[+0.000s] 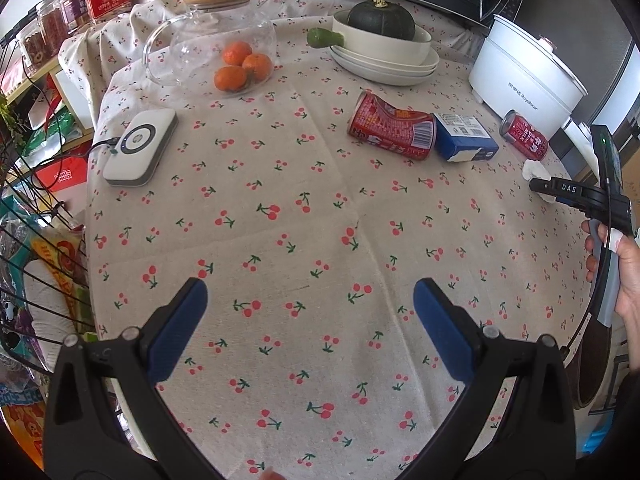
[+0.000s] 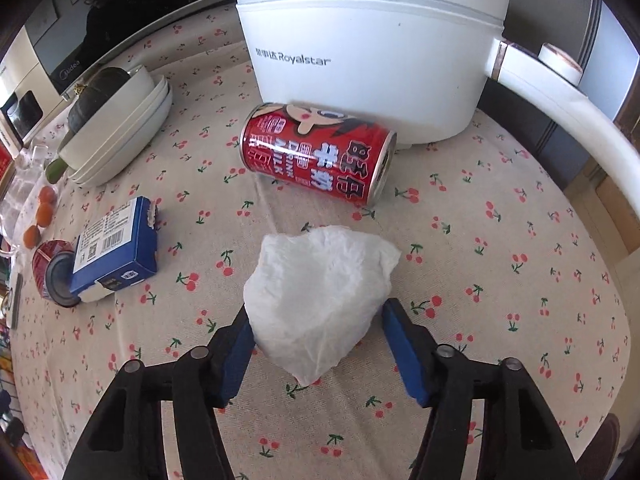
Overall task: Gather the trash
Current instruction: 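Grasp the white tissue with the right gripper and lift it, then grasp the crumpled red can with the left gripper while the right holds the tissue, then carry can and tissue over the brown bin and open both grippers, then move both grippers back over the table toward the blue box and red can, then grasp the blue-and-white box with the left gripper and lift it, then grasp the standing red can with the right gripper while the left holds the box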
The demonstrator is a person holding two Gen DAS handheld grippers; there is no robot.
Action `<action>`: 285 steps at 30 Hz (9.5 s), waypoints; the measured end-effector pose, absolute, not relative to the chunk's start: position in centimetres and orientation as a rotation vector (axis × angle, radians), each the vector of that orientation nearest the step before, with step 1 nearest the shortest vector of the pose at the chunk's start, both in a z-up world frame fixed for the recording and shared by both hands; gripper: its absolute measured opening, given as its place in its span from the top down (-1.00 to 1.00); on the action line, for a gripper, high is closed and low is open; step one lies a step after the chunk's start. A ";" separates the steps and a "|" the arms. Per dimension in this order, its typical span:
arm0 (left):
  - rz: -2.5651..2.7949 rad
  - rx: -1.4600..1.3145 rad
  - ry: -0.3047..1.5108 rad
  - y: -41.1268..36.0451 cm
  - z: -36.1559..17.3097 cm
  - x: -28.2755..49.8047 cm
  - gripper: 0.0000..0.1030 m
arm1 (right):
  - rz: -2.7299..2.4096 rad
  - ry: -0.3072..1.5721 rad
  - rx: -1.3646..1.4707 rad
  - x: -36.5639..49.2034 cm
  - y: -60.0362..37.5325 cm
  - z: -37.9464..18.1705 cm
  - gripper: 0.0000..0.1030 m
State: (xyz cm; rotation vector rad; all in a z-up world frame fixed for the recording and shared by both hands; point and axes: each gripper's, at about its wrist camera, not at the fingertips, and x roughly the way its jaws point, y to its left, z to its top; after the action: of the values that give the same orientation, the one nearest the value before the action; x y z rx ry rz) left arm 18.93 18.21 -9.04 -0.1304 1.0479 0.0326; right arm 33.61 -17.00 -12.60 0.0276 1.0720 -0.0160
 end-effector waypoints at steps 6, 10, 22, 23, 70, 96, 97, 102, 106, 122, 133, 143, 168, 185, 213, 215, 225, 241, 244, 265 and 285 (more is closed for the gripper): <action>0.018 -0.134 1.040 17.4 -8.6 18.9 -0.99 | -0.004 1.079 0.046 32.3 -18.0 -11.6 0.61; 0.000 -0.136 1.026 16.6 -7.9 18.6 -0.99 | 0.005 1.054 0.036 30.0 -18.6 -10.1 0.63; -0.032 -0.156 1.003 15.1 -6.6 17.9 -0.99 | 0.100 0.982 -0.003 22.9 -18.4 -5.4 0.64; -0.034 -0.159 1.003 15.1 -6.6 17.9 -0.99 | 0.108 0.974 0.002 22.4 -18.4 -5.2 0.64; -0.087 -0.089 1.005 12.4 -7.9 25.0 -0.63 | 0.143 1.008 0.057 19.5 -22.4 -5.3 0.64; -0.325 -0.077 1.014 -0.4 -5.2 13.2 -0.63 | 0.055 1.020 0.207 5.3 -29.3 -3.9 0.60; -0.334 -0.082 1.018 -1.0 -5.3 13.2 -0.63 | 0.039 1.023 0.219 5.0 -30.2 -4.1 0.59; -0.395 -0.083 1.037 -4.7 -5.6 13.0 -0.63 | -0.023 1.035 0.255 3.5 -34.2 -4.9 0.59; -0.462 -0.051 1.037 -8.8 -5.8 12.4 -0.63 | -0.062 1.043 0.273 2.2 -36.8 -5.5 0.59; -0.728 0.141 1.032 -23.2 -9.8 9.9 -0.63 | -0.192 1.111 0.321 -1.2 -44.8 -8.6 0.59; -0.612 0.176 1.023 -21.1 -9.0 10.9 -0.99 | -0.176 1.121 0.312 -0.8 -44.8 -8.7 0.59; -0.534 0.200 1.046 -17.6 -8.7 10.9 -0.99 | -0.163 1.117 0.298 0.2 -43.2 -8.6 -0.10; -0.270 0.161 1.125 -4.5 -8.6 13.0 -0.99 | -0.070 1.177 0.100 5.9 -32.2 -8.3 -0.77; -0.147 0.196 1.155 4.1 -9.1 15.2 -0.99 | 0.077 1.178 -0.068 11.8 -20.9 -7.6 -0.93; -0.340 0.500 1.097 -0.3 -11.7 38.4 -0.92 | 0.008 1.202 -0.029 19.0 -22.5 -10.1 -0.93; -0.336 0.492 1.126 -0.4 -12.4 38.6 -0.85 | 0.008 1.202 -0.013 18.9 -22.9 -10.1 -0.93; -0.271 0.215 1.168 1.9 -12.0 34.5 -0.38 | 0.019 1.196 -0.020 17.9 -22.7 -9.5 -0.93; -0.082 -0.169 1.152 8.7 -9.0 20.8 -0.37 | 0.085 1.131 -0.009 15.1 -21.3 -7.6 -0.93; -0.085 -0.209 1.127 8.9 -8.2 19.6 -0.37 | 0.127 1.103 -0.004 14.5 -21.1 -7.2 -0.93; -0.054 -0.186 1.094 14.7 -9.1 22.0 -0.38 | -0.145 0.818 0.197 35.3 -16.3 -8.4 -0.92; -0.081 -0.193 1.093 14.5 -8.7 20.4 -0.38 | -0.202 0.924 0.119 39.1 -15.3 -10.4 -0.05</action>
State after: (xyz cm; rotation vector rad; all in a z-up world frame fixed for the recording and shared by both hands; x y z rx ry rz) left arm 20.43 14.51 -8.72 -0.1927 1.0928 -0.0810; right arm 39.14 -15.35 -10.41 0.1186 0.9244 -0.2016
